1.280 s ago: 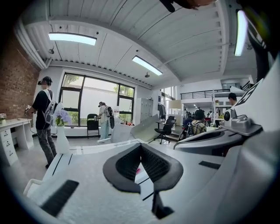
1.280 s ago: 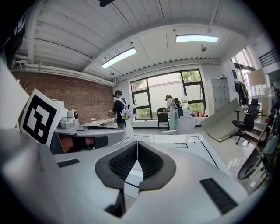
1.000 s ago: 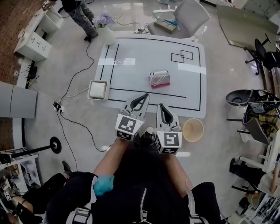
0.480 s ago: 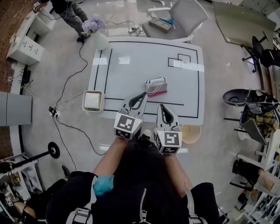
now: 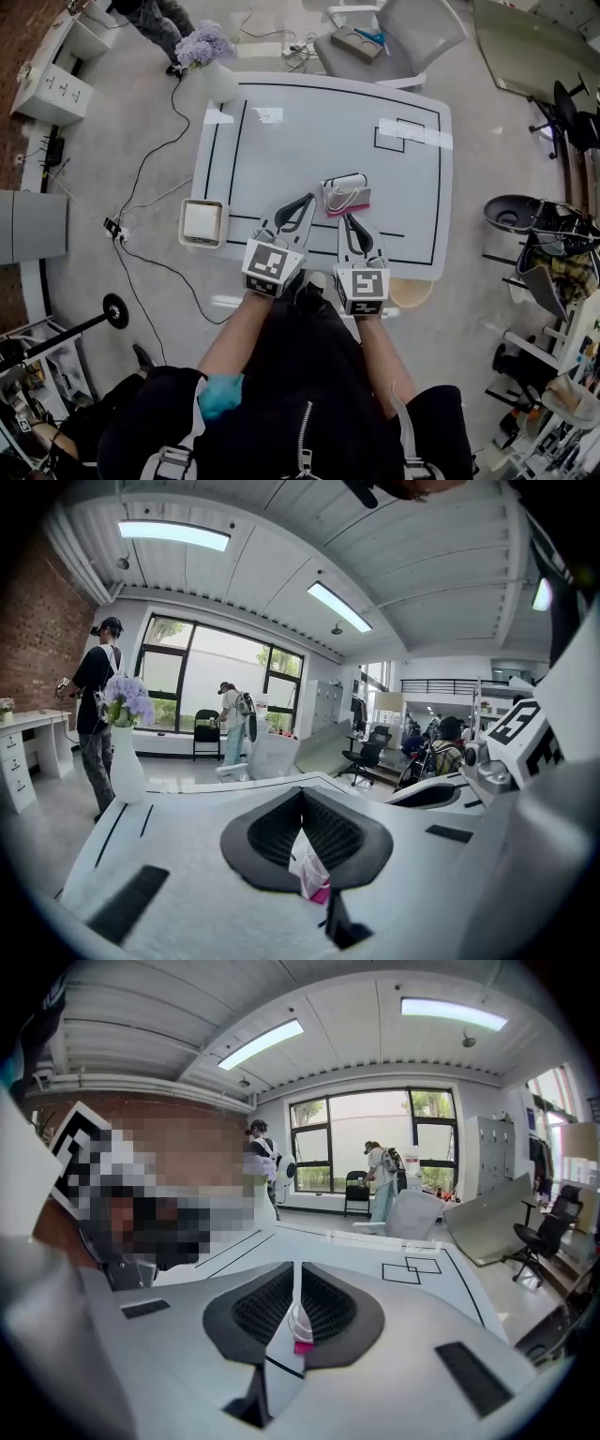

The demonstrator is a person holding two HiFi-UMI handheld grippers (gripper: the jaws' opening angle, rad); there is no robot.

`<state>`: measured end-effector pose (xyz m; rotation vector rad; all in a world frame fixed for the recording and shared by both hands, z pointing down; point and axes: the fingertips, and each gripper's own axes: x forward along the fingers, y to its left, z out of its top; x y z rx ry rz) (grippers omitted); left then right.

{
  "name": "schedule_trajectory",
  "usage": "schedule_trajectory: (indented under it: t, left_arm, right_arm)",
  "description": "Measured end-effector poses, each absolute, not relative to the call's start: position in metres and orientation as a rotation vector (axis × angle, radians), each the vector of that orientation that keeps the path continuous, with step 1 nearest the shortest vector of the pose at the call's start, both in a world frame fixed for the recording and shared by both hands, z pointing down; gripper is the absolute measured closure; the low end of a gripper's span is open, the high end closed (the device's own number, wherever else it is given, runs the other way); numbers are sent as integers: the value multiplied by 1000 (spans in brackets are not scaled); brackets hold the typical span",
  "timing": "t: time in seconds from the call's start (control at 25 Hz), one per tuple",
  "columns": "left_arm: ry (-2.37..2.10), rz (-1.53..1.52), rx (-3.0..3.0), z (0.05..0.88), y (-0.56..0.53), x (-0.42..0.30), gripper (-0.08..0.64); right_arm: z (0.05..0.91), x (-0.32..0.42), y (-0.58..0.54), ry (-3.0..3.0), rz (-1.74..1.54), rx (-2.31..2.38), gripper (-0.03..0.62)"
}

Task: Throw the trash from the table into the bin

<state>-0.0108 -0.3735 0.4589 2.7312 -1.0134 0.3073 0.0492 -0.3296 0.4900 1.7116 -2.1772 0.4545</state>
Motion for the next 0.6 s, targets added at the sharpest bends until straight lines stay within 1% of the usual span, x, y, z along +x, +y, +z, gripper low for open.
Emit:
schedule_trajectory:
  t: [0.08,0.24,0.32,0.6]
  left_arm:
    - [-1027,313,2717,462,-378,-17,552]
    - [-1053,316,2687,466,-384,-29,552]
    - [-1078,296,2647,463,-387,-35,552]
    - [-1143,304,2629,464,-392,-63,552]
  right_arm:
    - [502,43,-335,-2171,472,1660,569]
    - [518,31,-345,-2154,473,1608,473]
    - [525,28,-350,-2147,472,1601,446]
    - [550,17,-361,-2088,469,1561,384]
